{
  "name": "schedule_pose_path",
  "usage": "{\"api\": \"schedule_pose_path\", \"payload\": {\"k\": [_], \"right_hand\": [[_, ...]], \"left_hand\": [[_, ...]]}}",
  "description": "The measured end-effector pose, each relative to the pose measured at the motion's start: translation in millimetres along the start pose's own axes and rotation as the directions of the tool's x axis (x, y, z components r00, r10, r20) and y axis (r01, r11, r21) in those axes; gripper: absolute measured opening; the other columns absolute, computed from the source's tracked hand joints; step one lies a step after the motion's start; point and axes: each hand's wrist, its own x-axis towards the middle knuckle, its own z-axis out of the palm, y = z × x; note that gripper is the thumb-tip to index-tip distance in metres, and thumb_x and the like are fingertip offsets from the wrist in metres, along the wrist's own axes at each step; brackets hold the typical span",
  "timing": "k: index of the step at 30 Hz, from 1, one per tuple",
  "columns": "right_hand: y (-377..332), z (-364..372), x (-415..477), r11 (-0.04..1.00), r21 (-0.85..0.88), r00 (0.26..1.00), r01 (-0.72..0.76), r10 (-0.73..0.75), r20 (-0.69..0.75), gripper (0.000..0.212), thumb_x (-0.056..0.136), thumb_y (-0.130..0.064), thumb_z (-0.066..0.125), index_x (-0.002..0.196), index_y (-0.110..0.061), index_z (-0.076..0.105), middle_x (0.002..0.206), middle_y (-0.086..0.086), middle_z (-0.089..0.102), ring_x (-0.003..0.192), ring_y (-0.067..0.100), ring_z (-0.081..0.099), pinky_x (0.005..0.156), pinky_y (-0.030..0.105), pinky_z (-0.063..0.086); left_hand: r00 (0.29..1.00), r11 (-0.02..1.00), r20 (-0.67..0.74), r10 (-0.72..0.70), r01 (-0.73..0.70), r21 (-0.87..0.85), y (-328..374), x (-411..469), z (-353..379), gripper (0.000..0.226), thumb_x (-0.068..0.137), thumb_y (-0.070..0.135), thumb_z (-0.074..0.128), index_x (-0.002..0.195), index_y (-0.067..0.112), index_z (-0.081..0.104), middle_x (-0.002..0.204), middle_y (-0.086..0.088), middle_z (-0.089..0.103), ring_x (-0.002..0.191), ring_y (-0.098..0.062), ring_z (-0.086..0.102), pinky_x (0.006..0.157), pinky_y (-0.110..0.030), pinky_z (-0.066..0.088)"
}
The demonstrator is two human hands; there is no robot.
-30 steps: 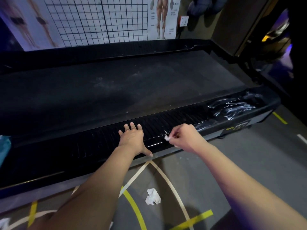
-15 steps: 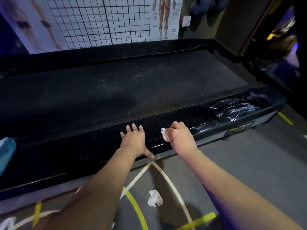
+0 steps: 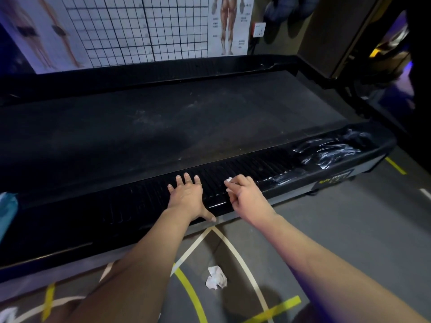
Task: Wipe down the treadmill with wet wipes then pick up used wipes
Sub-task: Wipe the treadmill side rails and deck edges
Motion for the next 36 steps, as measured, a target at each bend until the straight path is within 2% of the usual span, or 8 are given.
{"api": "schedule_pose_path", "payload": {"k": [5, 12, 16, 20, 26, 30, 34, 36], "right_hand": [[24.9, -21.5, -3.0, 0.979, -0.119, 0.984, -0.167, 0.159, -0.075, 0.033, 0.084, -0.001, 0.062, 0.111, -0.011, 0.078, 0.095, 0.009, 0.063, 0.090, 0.031, 0.054, 0.082, 0.039, 0.051], [72.3, -60.6, -20.2, 0.809, -0.204, 0.832, -0.551, 0.514, -0.210, 0.027, 0.089, -0.005, 0.057, 0.103, -0.014, 0.078, 0.097, 0.016, 0.065, 0.096, 0.038, 0.055, 0.085, 0.037, 0.044], [42.9, -51.5, -17.3, 0.927, 0.069, 0.921, -0.367, 0.373, -0.115, 0.043, 0.091, -0.001, 0.055, 0.131, -0.011, 0.065, 0.114, 0.016, 0.054, 0.099, 0.034, 0.058, 0.086, 0.033, 0.046], [29.6, -30.4, -12.0, 0.980, -0.023, 0.980, -0.197, 0.198, 0.017, 0.041, 0.096, -0.007, 0.054, 0.137, -0.009, 0.061, 0.120, 0.006, 0.052, 0.111, 0.025, 0.051, 0.095, 0.027, 0.044], [62.9, -51.9, -25.7, 0.863, -0.129, 0.871, -0.488, 0.473, -0.132, 0.025, 0.086, -0.001, 0.058, 0.107, 0.005, 0.071, 0.112, 0.019, 0.059, 0.108, 0.038, 0.051, 0.089, 0.042, 0.049], [85.1, -57.9, -33.6, 0.823, -0.038, 0.818, -0.567, 0.556, -0.148, 0.017, 0.082, -0.005, 0.058, 0.092, 0.000, 0.071, 0.102, 0.020, 0.064, 0.101, 0.037, 0.058, 0.084, 0.038, 0.051], [55.0, -46.6, -18.4, 0.934, 0.125, 0.901, -0.335, 0.356, -0.248, 0.017, 0.082, 0.001, 0.065, 0.097, 0.000, 0.074, 0.101, 0.015, 0.063, 0.089, 0.033, 0.061, 0.080, 0.037, 0.055], [42.8, -39.1, -10.9, 0.977, 0.120, 0.956, -0.176, 0.199, -0.215, 0.028, 0.081, 0.002, 0.068, 0.108, -0.005, 0.074, 0.105, 0.010, 0.063, 0.094, 0.032, 0.059, 0.079, 0.034, 0.052]], "left_hand": [[1.000, 1.000, 0.004, 0.006, -0.006, -0.001, 0.0, -0.9, -1.0, 0.149, 0.062, 0.068, 0.087, 0.164, 0.009, -0.004, 0.170, -0.023, -0.006, 0.157, -0.045, -0.006, 0.125, -0.062, 0.011], [1.000, 1.000, -0.013, 0.011, -0.011, 0.011, 0.1, -4.4, -1.5, 0.148, 0.062, 0.070, 0.085, 0.164, 0.009, -0.003, 0.170, -0.023, -0.005, 0.157, -0.045, -0.004, 0.126, -0.060, 0.013], [1.000, 1.000, -0.018, 0.008, -0.008, 0.015, 1.0, -4.5, -1.3, 0.149, 0.061, 0.072, 0.085, 0.165, 0.010, -0.002, 0.171, -0.022, -0.004, 0.157, -0.044, -0.003, 0.126, -0.060, 0.014], [1.000, 1.000, -0.012, 0.003, -0.003, 0.019, 1.5, -5.6, -2.7, 0.148, 0.062, 0.071, 0.085, 0.165, 0.011, -0.002, 0.171, -0.021, -0.004, 0.157, -0.043, -0.003, 0.126, -0.059, 0.013], [1.000, 1.000, -0.017, 0.008, -0.008, 0.026, 2.1, -9.2, -5.5, 0.148, 0.061, 0.074, 0.084, 0.165, 0.011, -0.001, 0.171, -0.021, -0.001, 0.157, -0.042, 0.001, 0.126, -0.059, 0.016], [1.000, 1.000, -0.028, 0.011, -0.011, 0.011, 2.1, -11.6, -2.7, 0.149, 0.062, 0.086, 0.073, 0.164, 0.012, -0.005, 0.171, -0.020, -0.007, 0.158, -0.042, -0.006, 0.126, -0.062, 0.008], [0.944, 0.988, -0.301, 0.133, -0.151, -0.037, 26.0, -9.0, 0.1, 0.144, 0.060, 0.106, 0.039, 0.166, 0.017, -0.001, 0.173, -0.013, -0.004, 0.159, -0.033, -0.004, 0.128, -0.057, 0.004], [0.936, 0.981, -0.301, 0.181, -0.194, -0.013, 45.9, 1.3, 2.3, 0.142, 0.063, 0.104, 0.040, 0.165, 0.017, -0.003, 0.173, -0.013, -0.006, 0.159, -0.033, -0.005, 0.128, -0.056, 0.004]]}}
